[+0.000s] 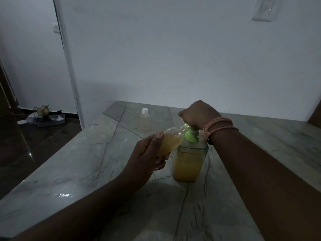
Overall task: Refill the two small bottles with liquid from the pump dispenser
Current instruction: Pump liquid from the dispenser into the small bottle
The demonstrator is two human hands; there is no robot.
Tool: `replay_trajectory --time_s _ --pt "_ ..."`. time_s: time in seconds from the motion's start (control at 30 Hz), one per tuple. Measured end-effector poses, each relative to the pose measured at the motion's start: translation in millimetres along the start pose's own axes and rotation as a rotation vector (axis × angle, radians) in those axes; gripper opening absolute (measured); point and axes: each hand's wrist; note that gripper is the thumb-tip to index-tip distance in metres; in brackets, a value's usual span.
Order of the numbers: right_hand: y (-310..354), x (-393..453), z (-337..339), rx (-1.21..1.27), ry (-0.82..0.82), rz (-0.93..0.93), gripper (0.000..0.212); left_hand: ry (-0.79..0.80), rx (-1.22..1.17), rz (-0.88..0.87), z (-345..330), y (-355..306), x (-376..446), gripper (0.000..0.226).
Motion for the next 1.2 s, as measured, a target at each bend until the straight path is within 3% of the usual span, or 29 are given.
replay_trajectory --time_s 0.17,0.27,0.57,0.7,0.97,1.07,1.2 --pt "6 -3 5 -0.045 -0.067 0.044 0.034 -0.001 0.002 -0.001 1 -1 0 0.036" --pt "1 -1 0 0.051 -0.113 0.034 0.037 -0.003 0.005 -0.01 2 1 2 0.036" --pt "6 -1 3 -0.055 -0.002 0.054 0.03 -0.002 -0.008 -0.016 2 2 1 0.037" --pt "5 3 2 -0.065 -0.074 0.08 0.035 0.008 -0.005 -0.005 3 4 3 0.039" --pt "6 0 3 -0.083 0.0 0.045 0.031 0.005 0.003 -0.007 2 3 2 0.04" --pt "10 0 5 -0.14 -0.043 0.078 0.032 0.005 0.001 -0.009 1 1 2 0.039" --pt "1 3 -1 -0.015 -0.06 0.062 0.033 0.012 -0.007 -0.015 3 3 3 0.037"
Point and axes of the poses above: each hand's wrist, its own x-axis towards the middle knuckle, its own z-axis out of the back of the hand, y = z × x, and after that the axes turned 6 degrees about -y, right-handed
